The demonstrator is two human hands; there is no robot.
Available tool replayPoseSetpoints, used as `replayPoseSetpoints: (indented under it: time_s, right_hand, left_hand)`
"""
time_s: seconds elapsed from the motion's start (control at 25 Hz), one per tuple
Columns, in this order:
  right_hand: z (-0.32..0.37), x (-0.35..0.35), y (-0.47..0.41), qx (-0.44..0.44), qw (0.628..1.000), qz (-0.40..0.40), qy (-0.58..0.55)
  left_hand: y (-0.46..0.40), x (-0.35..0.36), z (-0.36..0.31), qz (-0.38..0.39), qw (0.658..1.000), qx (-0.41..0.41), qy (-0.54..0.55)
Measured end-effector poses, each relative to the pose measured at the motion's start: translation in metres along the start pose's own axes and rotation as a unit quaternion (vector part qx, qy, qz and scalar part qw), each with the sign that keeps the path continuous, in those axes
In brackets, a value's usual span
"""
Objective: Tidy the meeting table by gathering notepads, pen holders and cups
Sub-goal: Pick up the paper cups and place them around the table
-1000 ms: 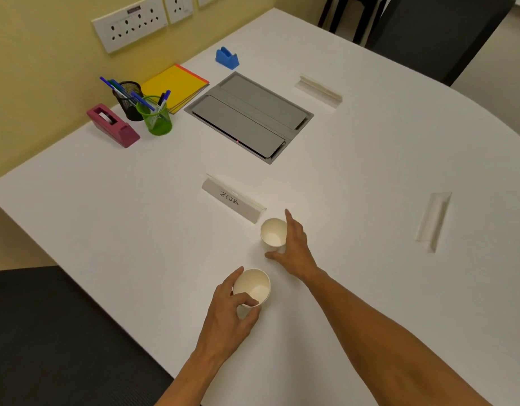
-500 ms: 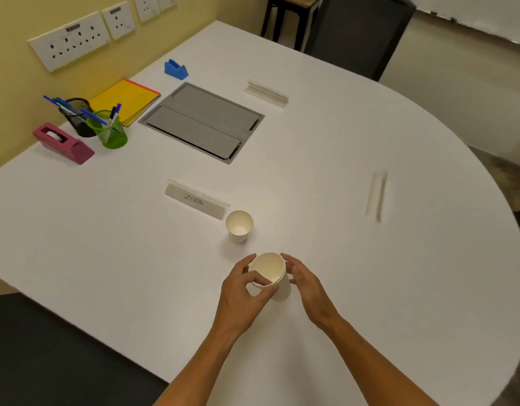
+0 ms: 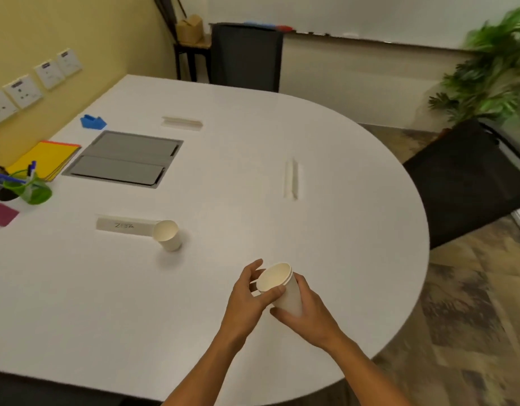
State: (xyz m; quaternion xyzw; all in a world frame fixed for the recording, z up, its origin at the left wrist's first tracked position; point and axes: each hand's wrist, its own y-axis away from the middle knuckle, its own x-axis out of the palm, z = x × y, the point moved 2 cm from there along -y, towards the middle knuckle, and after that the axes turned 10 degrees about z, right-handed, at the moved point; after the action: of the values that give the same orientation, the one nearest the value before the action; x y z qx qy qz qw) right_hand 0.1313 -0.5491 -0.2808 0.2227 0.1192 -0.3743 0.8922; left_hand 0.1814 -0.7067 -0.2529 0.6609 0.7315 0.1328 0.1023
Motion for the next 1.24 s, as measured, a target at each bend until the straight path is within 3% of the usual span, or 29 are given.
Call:
replayPoseSetpoints:
  time_s: [0.32, 0.6, 0.8, 1.24]
  right_hand:
    - [-0.070, -0.080, 0.147, 0.027, 0.995, -0.092, 0.023]
    - [-0.128, -0.153, 0.249, 0.024, 0.972, -0.225, -0.059]
    - [-0.167, -0.209, 0.302, 0.061, 0.939, -0.323, -0.102]
    - [-0.269, -0.392, 0.315, 0.093, 0.886, -0.405, -0.206]
  left_hand:
    - [0.035, 0.157, -0.008, 0.033, 0.998, 0.058, -0.009]
    - [0.039, 0.285, -0.046, 0.033, 0.982, 0.168, -0.074]
    - [0.013, 0.365, -0.055, 0.065, 0.981, 0.164, -0.074]
    - [-0.116, 0.550, -0.043, 0.191, 0.963, 0.112, -0.151]
